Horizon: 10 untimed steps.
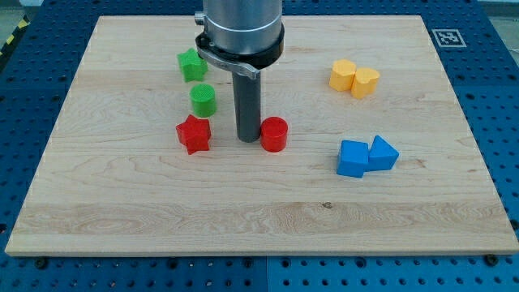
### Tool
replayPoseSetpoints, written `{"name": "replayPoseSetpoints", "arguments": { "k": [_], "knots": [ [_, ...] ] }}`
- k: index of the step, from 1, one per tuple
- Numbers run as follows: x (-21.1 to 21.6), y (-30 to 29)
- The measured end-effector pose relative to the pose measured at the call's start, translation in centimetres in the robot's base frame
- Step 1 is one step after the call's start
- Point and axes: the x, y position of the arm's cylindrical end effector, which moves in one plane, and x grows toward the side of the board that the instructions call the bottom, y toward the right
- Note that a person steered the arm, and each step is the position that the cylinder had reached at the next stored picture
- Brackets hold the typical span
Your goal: Slide the red circle left a bit
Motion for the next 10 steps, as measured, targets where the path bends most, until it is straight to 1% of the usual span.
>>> {"name": "replayPoseSetpoints", "arguments": {
  "k": [1,2,3,5,6,7,8,10],
  "knots": [
    [-0.6,-0.3],
    [-3.9,-0.5],
    [-4.6,3.5],
    [-2.2,18.9],
    [2.6,25.1],
    [9.4,25.9],
    [12.5,25.4],
    [13.3,24.8]
  ]
}}
